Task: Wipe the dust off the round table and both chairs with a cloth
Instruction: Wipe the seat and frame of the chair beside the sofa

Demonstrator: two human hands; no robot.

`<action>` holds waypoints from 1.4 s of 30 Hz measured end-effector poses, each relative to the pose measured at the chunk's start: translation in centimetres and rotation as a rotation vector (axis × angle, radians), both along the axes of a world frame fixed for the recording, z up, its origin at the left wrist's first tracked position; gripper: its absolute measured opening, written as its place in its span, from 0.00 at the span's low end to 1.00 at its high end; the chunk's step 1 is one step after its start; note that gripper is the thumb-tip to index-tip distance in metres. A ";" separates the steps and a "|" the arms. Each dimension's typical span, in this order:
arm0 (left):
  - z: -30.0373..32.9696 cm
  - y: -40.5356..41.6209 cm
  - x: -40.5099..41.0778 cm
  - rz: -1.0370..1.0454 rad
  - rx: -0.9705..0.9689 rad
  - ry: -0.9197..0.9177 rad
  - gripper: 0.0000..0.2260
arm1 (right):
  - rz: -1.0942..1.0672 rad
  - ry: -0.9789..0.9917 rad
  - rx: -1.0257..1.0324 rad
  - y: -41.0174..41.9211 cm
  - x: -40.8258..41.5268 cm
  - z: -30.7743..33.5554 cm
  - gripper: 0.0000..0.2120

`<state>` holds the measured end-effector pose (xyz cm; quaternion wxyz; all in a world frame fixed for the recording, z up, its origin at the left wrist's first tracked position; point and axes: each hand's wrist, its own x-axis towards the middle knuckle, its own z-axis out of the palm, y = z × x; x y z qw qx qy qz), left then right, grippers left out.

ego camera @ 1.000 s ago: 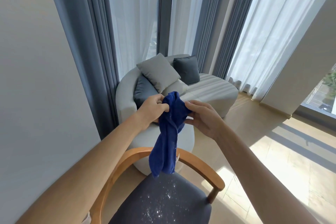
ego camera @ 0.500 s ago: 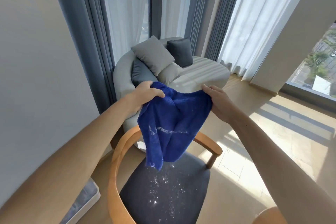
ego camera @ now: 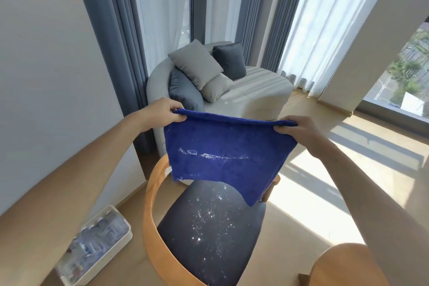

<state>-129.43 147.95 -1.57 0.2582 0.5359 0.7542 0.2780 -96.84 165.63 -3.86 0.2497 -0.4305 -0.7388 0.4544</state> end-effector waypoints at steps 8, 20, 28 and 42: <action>-0.1 0.5 3.5 0.024 0.082 0.163 0.09 | 0.067 0.020 -0.040 1.1 3.2 0.0 0.04; -2.1 0.4 7.7 0.166 0.020 0.061 0.11 | 0.073 -0.034 -0.045 1.2 5.4 -0.6 0.05; -2.2 -0.9 6.8 0.053 -0.048 -0.031 0.07 | 0.138 -0.019 -0.170 1.1 6.2 -0.9 0.06; -2.0 -1.9 5.1 0.142 -0.060 -0.009 0.12 | 0.036 0.026 -0.075 -2.0 2.4 -0.5 0.09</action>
